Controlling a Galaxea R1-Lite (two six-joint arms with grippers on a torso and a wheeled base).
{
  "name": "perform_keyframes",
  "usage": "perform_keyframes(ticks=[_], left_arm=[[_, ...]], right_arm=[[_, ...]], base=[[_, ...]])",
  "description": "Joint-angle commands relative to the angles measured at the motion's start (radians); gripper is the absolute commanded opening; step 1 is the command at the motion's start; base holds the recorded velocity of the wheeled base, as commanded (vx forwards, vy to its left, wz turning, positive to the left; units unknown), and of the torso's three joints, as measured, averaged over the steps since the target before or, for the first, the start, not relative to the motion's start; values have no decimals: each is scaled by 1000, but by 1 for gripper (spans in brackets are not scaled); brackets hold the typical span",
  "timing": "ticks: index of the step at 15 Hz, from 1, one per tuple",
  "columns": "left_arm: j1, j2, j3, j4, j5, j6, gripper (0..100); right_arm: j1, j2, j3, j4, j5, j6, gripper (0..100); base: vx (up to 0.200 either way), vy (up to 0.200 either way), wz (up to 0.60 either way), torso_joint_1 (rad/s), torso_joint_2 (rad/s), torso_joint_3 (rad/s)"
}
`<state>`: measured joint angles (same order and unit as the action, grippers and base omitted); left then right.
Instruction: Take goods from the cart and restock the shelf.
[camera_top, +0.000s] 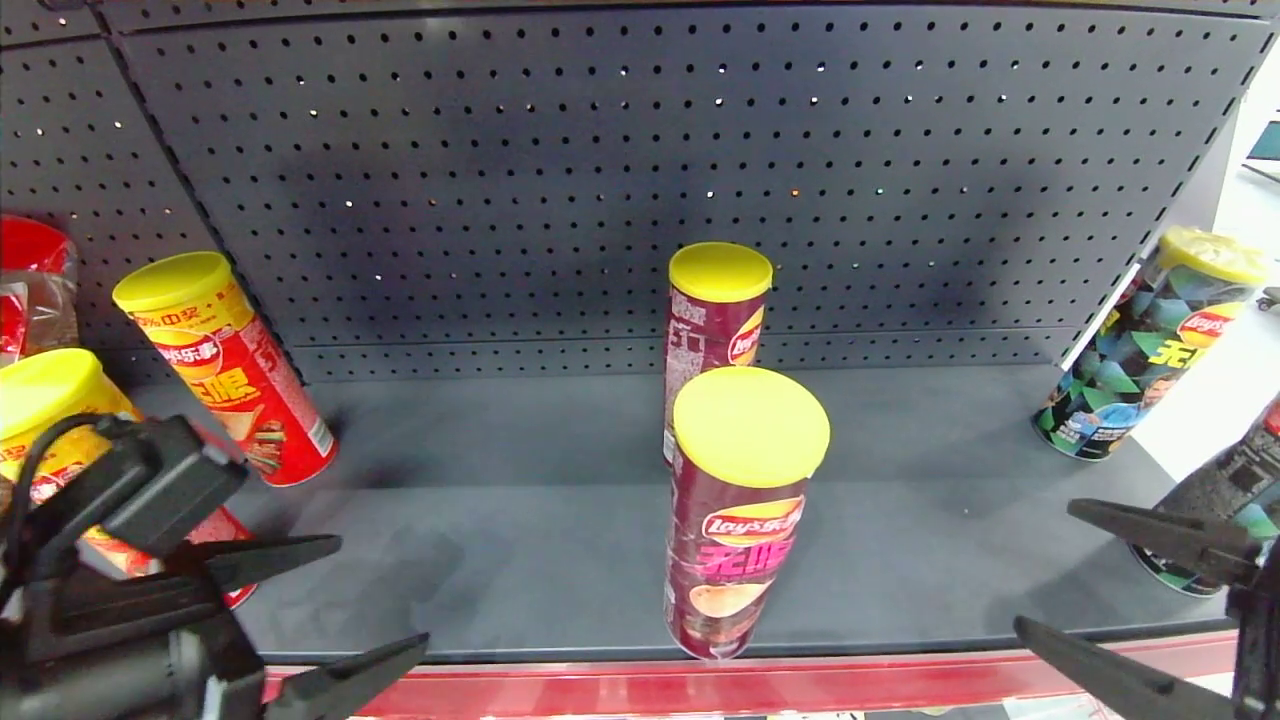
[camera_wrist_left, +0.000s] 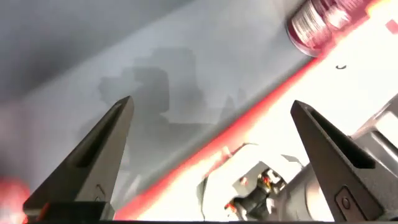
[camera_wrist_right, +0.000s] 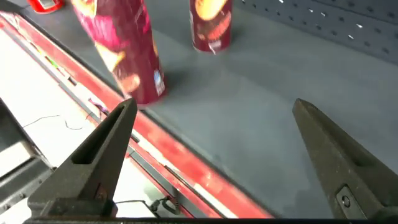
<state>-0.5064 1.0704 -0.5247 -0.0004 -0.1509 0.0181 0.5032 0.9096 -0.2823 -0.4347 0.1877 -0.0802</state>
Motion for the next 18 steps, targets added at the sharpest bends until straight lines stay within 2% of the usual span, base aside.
perform_keyframes(ticks=[1, 4, 5, 7, 8, 9, 10, 11, 12, 13, 14, 15, 16, 17, 18], left_arm=[[8, -330, -6, 221, 59, 0, 100], [23, -592, -6, 482, 194, -10, 100], [65, -665, -8, 557, 218, -27, 100], [218, -761, -15, 672, 220, -56, 100], [345, -810, -12, 740, 217, -60, 100], [399, -866, 8, 755, 198, -61, 100], [401, -932, 51, 751, 192, -55, 100], [401, -939, 54, 751, 192, -53, 100], [397, -977, 95, 720, 201, -47, 100], [397, -977, 134, 628, 198, -47, 100], [397, -977, 219, 488, 197, -46, 100], [397, -977, 219, 488, 197, -46, 100], [397, -977, 445, 134, 203, -44, 100], [397, -977, 503, -9, 198, -43, 100], [397, -977, 515, -26, 197, -47, 100]], right_arm=[[1, -242, 57, 128, -45, -9, 100], [-25, -492, -67, 537, -128, -4, 100], [-51, -555, -97, 640, -174, 2, 100], [-106, -635, -103, 706, -240, 25, 100], [-176, -647, -93, 708, -278, 43, 100], [-249, -647, -86, 708, -280, 54, 100], [-298, -660, -74, 708, -277, 54, 100], [-301, -663, -72, 708, -277, 54, 100], [-318, -736, -15, 708, -287, 54, 100], [-324, -793, 23, 708, -295, 53, 100], [-331, -811, 72, 695, -326, 56, 100], [-331, -811, 72, 695, -326, 56, 100], [-331, -810, 134, 671, -389, 59, 100], [-330, -810, 167, 643, -381, 73, 100], [-330, -810, 172, 620, -321, 96, 100]], base=[[0, 0, 0, 0, 0, 0], [0, 0, 0, 0, 0, 0], [0, 0, 0, 0, 0, 0], [0, 0, 0, 0, 0, 0], [0, 0, 0, 0, 0, 0], [0, 0, 0, 0, 0, 0], [0, 0, 0, 0, 0, 0], [0, 0, 0, 0, 0, 0], [0, 0, 0, 0, 0, 0], [0, 0, 0, 0, 0, 0], [0, 0, 0, 0, 0, 0], [0, 0, 0, 0, 0, 0], [0, 0, 0, 0, 0, 0], [0, 0, 0, 0, 0, 0], [0, 0, 0, 0, 0, 0]])
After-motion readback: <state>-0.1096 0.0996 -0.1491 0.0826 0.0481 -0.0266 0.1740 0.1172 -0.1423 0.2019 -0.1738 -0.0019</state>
